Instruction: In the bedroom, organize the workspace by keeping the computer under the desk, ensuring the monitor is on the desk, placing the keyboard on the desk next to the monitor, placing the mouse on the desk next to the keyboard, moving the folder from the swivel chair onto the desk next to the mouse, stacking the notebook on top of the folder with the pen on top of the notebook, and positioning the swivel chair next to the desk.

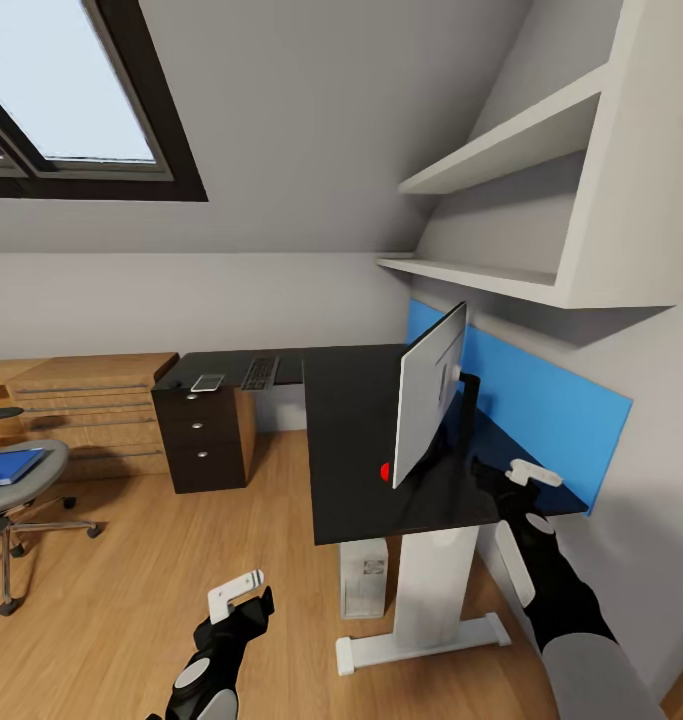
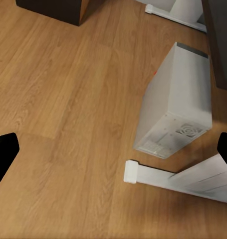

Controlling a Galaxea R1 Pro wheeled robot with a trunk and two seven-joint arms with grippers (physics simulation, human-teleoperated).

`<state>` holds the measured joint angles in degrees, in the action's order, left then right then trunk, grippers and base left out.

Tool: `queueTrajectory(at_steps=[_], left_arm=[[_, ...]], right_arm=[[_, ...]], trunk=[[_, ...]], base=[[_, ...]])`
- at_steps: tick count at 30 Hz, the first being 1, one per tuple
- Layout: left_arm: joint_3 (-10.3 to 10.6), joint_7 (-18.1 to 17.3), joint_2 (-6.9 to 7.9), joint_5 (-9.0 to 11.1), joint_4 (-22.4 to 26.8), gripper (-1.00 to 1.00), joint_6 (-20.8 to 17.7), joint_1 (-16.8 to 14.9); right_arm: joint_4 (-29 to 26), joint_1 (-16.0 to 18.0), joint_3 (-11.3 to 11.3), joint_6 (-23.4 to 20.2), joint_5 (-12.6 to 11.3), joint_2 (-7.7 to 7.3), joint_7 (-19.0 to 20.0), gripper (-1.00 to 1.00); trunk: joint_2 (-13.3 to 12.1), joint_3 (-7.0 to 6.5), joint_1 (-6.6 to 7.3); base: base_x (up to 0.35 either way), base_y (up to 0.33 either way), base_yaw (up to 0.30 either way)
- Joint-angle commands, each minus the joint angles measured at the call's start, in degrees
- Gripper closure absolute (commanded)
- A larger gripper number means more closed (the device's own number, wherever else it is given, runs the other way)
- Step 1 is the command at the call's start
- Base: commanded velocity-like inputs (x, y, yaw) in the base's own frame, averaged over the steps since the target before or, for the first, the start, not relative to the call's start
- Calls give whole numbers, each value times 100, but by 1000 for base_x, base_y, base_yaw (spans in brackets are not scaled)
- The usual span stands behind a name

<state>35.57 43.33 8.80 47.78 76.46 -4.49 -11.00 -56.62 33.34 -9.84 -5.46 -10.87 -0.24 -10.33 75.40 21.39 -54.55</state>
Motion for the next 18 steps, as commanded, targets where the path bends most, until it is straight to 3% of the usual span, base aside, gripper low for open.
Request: queueTrajectory(at_steps=[1, 2, 3, 4, 13, 18], left_arm=[[13, 41, 6, 10, 9, -100, -26, -7], [12, 41, 6, 11, 9, -100, -26, -7], [11, 41, 6, 8, 9, -100, -26, -7], [11, 39, 7, 10, 9, -100, -26, -7], [66, 40, -4, -7, 13, -100, -19, -7], [118, 45, -9, -13, 35, -100, -18, -7]], right_arm=[[-4, 1, 6, 16, -31, -2, -25, -100], [-1, 0, 7, 43, -25, -2, -25, -100], [524, 4, 15, 223, 41, -56, -35, -100], [608, 5, 13, 229, 46, -76, -36, -100], [883, 40, 13, 226, 103, -127, -56, -100], [1465, 426, 20, 216, 196, -131, -286, -100]], trunk=[[5, 7, 0], [5, 7, 0], [5, 7, 0], [5, 7, 0], [5, 7, 0], [5, 7, 0]], base=[[0, 0, 0], [0, 0, 0], [5, 0, 0], [38, 0, 0], [185, 0, 0], [47, 0, 0]])
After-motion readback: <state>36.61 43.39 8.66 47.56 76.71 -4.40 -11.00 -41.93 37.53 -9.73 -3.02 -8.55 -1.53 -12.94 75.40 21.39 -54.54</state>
